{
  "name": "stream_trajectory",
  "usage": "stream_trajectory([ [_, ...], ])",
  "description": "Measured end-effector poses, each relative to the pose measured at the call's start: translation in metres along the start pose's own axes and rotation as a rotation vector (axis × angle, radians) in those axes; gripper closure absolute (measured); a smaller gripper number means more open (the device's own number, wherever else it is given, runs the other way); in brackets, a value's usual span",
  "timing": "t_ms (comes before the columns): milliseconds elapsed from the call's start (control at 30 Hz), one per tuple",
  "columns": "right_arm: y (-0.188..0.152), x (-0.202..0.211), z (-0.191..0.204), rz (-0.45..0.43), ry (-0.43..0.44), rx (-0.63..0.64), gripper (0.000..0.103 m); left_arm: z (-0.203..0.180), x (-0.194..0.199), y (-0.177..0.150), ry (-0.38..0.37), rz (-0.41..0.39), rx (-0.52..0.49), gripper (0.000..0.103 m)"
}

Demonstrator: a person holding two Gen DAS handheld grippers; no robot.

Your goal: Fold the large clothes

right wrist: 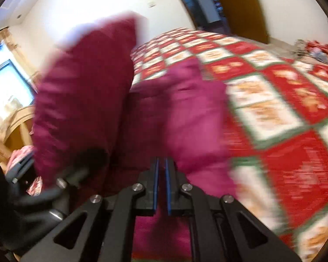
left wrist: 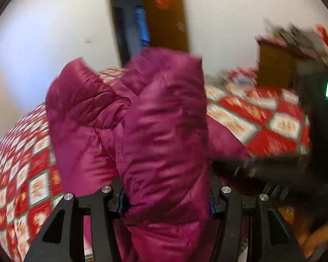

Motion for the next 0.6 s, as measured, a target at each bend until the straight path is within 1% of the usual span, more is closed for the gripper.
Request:
stream_trajectory([
  [67,-0.002,0.011,-0.022,-0.014,-0.042,-0.012,0.094,-0.025,-0.020,-0.006,0.010,0.037,-0.090,0.048],
  [100,-0.003,0.016,-0.032,-0.018,-0.064,-0.021,0.094,-0.034,-0.025,-0.007,0.022,0.042,-0.115,0.048],
  [133,-0.003,0.019,-0.041,-0.021,-0.075,-0.032,0.089,-0.041,-0.030,-0.009,0.037,0.041,-0.142,0.048],
  [167,-0.003,0.023,-0.050,-0.024,-0.088,-0.052,0.088,-0.048,-0.032,-0.012,0.038,0.034,-0.160,0.048],
  [200,-0.001,0.026,-0.058,-0.031,-0.091,-0.076,0.088,-0.057,-0.029,-0.014,0.030,0.026,-0.165,0.048],
  [267,0.008,0.033,-0.062,-0.051,-0.032,-0.104,0.088,-0.060,-0.028,-0.017,-0.006,0.009,-0.162,0.048],
  [300,0.014,0.035,-0.057,-0.055,0.006,-0.103,0.088,-0.060,-0.028,-0.020,-0.022,0.003,-0.162,0.048],
  [333,0.020,0.036,-0.050,-0.057,0.038,-0.093,0.086,-0.060,-0.028,-0.022,-0.034,0.000,-0.165,0.048],
  [367,0.030,0.036,-0.041,-0.057,0.078,-0.077,0.077,-0.060,-0.027,-0.023,-0.042,0.000,-0.168,0.048],
  [400,0.040,0.035,-0.033,-0.063,0.099,-0.065,0.071,-0.059,-0.026,-0.023,-0.046,0.001,-0.170,0.048],
  [433,0.048,0.036,-0.029,-0.080,0.090,-0.055,0.063,-0.057,-0.026,-0.024,-0.050,0.002,-0.170,0.048],
  [500,0.062,0.034,-0.018,-0.114,0.064,-0.018,0.063,-0.056,-0.024,-0.024,-0.057,0.003,-0.175,0.048],
  [533,0.066,0.029,-0.011,-0.109,0.067,0.003,0.063,-0.056,-0.023,-0.025,-0.060,0.001,-0.179,0.048],
  [567,0.067,0.024,-0.007,-0.090,0.070,0.015,0.064,-0.058,-0.023,-0.025,-0.065,-0.002,-0.186,0.048],
  [600,0.064,0.012,-0.005,-0.045,0.066,0.027,0.066,-0.058,-0.022,-0.026,-0.074,-0.004,-0.193,0.048],
])
Point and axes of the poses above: each gripper's, at about its wrist camera, not at the fingertips, and x roughly against the way its jaws point, z to its left, y to its top, the point moved 9 cm from there along -x, roughly the way its jaws point, and after that the axes turned 9 degrees about z, right-handed, at the moved point
